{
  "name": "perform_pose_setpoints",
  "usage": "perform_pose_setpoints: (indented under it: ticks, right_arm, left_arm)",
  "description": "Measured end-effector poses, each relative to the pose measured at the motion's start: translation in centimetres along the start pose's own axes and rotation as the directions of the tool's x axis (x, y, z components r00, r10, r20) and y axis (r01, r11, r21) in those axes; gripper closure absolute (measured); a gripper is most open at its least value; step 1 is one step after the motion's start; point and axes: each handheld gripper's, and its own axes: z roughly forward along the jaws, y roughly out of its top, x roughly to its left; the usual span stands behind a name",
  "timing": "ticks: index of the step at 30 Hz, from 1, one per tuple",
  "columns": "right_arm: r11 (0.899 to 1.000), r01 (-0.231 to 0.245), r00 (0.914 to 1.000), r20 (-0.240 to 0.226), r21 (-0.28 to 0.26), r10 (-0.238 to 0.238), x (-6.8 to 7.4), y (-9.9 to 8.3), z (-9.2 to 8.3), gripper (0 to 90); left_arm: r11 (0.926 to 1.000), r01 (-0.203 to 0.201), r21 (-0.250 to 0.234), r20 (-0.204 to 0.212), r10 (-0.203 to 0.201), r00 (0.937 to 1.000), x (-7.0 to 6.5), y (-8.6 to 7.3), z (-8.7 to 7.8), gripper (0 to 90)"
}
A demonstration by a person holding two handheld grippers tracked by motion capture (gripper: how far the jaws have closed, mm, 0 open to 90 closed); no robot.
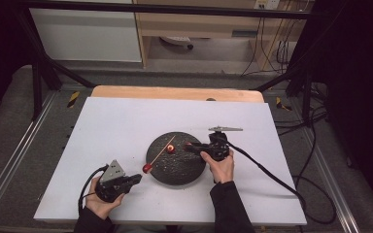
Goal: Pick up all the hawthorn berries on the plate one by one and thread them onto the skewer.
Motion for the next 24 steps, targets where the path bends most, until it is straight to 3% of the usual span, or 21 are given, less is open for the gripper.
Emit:
perform_pose_setpoints:
  ticks: [4, 9, 17, 24]
  right_arm:
    - [0.997, -0.035, 0.9994, -0.01, -0.073, 0.034, -0.5, -0.6, -0.6, 63.1]
    - [0.984, -0.071, 0.9974, -0.029, -0.162, 0.067, -0.9, -0.9, -1.0, 63.1]
    - [0.951, -0.122, 0.9925, -0.037, -0.285, 0.116, -1.0, -1.1, -1.2, 63.2]
    - [0.915, -0.161, 0.9869, -0.066, -0.371, 0.147, -0.9, -0.8, -1.3, 63.2]
  left_arm:
    - [1.0, 0.006, -0.002, -0.004, -0.006, 1.0, -0.3, 0.2, 0.3, 88.2]
    - [1.0, 0.003, 0.001, -0.009, -0.003, 1.0, -0.8, 0.5, 0.6, 88.2]
    - [1.0, 0.006, -0.003, -0.015, -0.006, 0.9999, -1.0, 0.7, 0.8, 88.2]
    - [1.0, 0.003, -0.006, -0.01, -0.003, 0.9999, -1.3, 1.0, 1.1, 88.2]
